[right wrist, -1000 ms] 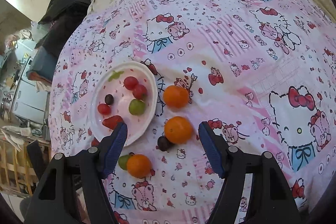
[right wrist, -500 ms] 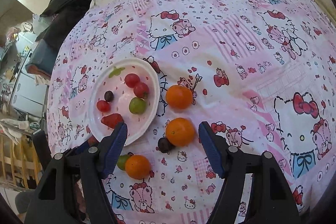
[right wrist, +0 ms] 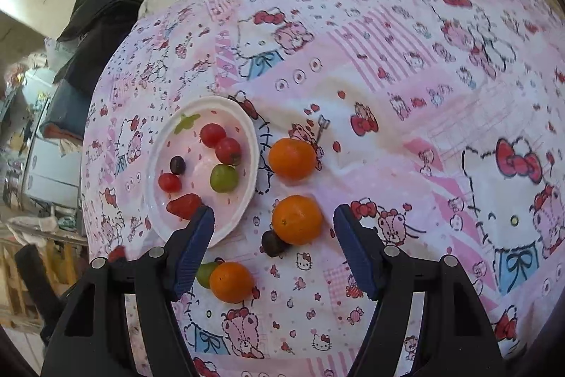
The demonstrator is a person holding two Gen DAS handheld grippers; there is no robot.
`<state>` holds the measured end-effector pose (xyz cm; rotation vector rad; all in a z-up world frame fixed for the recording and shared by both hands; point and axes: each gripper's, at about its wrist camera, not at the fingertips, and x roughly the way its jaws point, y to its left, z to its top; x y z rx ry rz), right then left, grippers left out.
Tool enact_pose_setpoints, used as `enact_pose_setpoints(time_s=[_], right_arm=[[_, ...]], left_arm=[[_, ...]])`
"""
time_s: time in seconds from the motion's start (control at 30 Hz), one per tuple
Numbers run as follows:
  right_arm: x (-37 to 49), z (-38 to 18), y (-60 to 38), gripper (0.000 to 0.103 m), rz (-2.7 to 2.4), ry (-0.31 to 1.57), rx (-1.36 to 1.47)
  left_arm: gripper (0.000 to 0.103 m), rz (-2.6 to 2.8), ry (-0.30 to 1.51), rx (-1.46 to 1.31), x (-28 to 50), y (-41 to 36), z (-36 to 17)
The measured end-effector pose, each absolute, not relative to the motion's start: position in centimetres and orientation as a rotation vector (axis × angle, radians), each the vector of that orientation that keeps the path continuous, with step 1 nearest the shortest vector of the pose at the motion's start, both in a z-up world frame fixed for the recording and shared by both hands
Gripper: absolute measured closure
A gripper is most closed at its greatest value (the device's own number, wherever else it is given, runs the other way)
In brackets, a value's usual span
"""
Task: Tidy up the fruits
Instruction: 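Grasp a second strawberry with the left gripper while the right gripper grasps a mandarin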
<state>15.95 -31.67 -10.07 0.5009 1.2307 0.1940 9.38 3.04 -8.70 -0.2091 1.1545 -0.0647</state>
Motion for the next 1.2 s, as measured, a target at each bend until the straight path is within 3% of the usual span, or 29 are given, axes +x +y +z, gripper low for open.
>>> enact_pose_setpoints(time_s=[0.13, 0.3, 0.47, 0.67, 0.77, 1.2], right_arm=[[16.5, -12.5, -32.0, 0.032, 0.173, 1.323, 0.564], [17.5, -14.8, -30.8, 0.043, 0.122, 1.390, 0.486], [18.2, -15.9, -29.9, 0.047, 0.102, 1.408, 0.432], [18.2, -15.9, -28.6, 0.049, 0.119, 1.412, 0.359], [18.2, -15.8, -28.6, 0.058, 0.146, 1.413, 0.363], [15.6, -12.5, -30.5, 0.060, 0.202, 1.318, 0.486]], left_arm=[[0.077, -0.078, 1.126, -0.198, 8.5, 3.1, -7.1], [0.077, -0.099, 1.075, -0.200, 7.9, 2.8, -6.0], [0.077, -0.097, 1.042, -0.192, 8.2, 2.1, -6.2], [0.077, -0.119, 1.033, -0.194, 8.6, 1.5, -6.1], [0.077, -0.116, 1.026, -0.174, 8.6, 1.2, -6.2], [0.077, -0.075, 0.973, -0.144, 8.4, 2.5, -7.3]])
